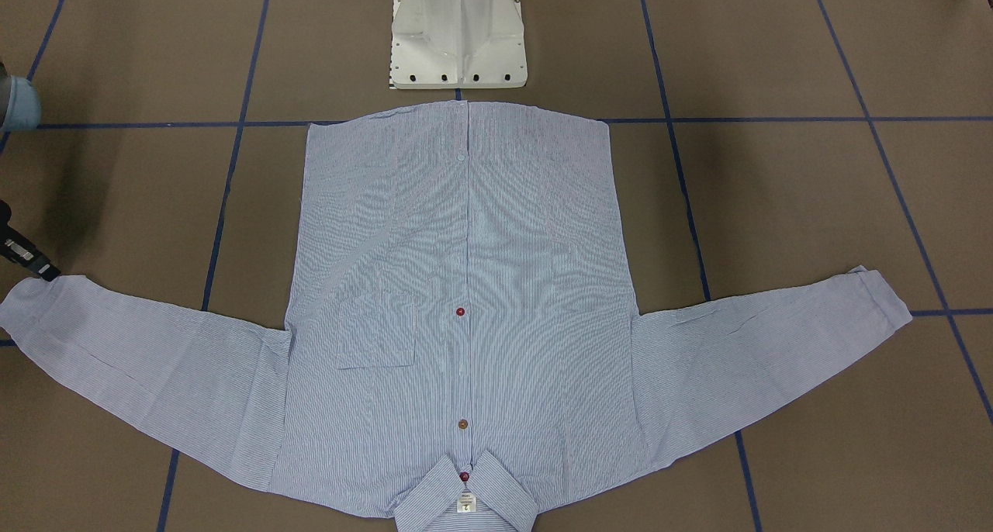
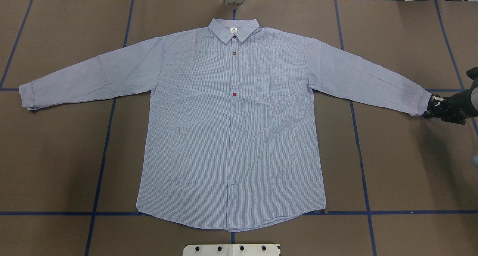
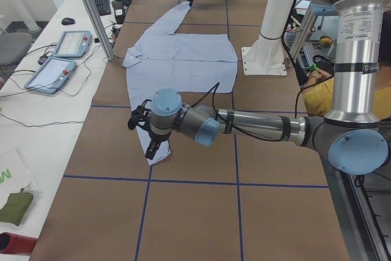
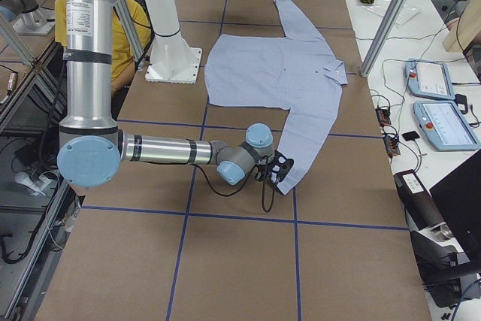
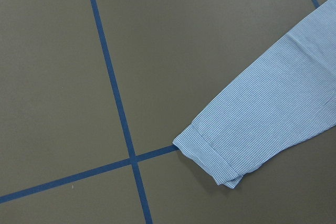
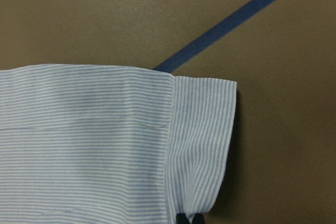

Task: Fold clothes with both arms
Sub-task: 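Carry the grasped sleeve with the right gripper across the shirt toward the collar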

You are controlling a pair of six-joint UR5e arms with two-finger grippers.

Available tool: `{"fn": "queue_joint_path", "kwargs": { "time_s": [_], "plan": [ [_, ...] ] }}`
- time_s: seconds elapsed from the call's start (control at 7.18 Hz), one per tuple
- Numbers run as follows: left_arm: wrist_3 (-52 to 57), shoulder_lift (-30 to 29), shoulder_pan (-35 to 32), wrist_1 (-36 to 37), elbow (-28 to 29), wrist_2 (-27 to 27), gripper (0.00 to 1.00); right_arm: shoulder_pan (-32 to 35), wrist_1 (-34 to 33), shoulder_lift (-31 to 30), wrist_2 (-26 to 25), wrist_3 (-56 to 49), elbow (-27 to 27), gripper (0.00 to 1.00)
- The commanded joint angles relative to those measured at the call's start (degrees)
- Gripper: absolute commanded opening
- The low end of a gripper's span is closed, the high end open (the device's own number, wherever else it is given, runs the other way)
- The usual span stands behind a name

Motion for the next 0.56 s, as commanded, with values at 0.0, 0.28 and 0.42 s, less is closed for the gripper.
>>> {"fn": "queue_joint_path", "kwargs": {
  "time_s": [0.0, 0.28, 0.42],
  "plan": [
    [-0.05, 0.0, 0.0, 0.0, -0.06, -0.15, 1.0, 1.15, -0.87, 0.54, 0.2, 0.01, 4.75, 0.0],
    [-0.13, 0.0, 0.0, 0.0, -0.15, -0.15, 1.0, 0.8, -8.45, 5.51, 0.55, 0.01, 10.54, 0.0],
    [-0.13, 0.0, 0.0, 0.0, -0.15, -0.24, 1.0, -0.42, -19.66, 13.91, 0.12, 0.01, 11.44, 0.0]
  ]
}}
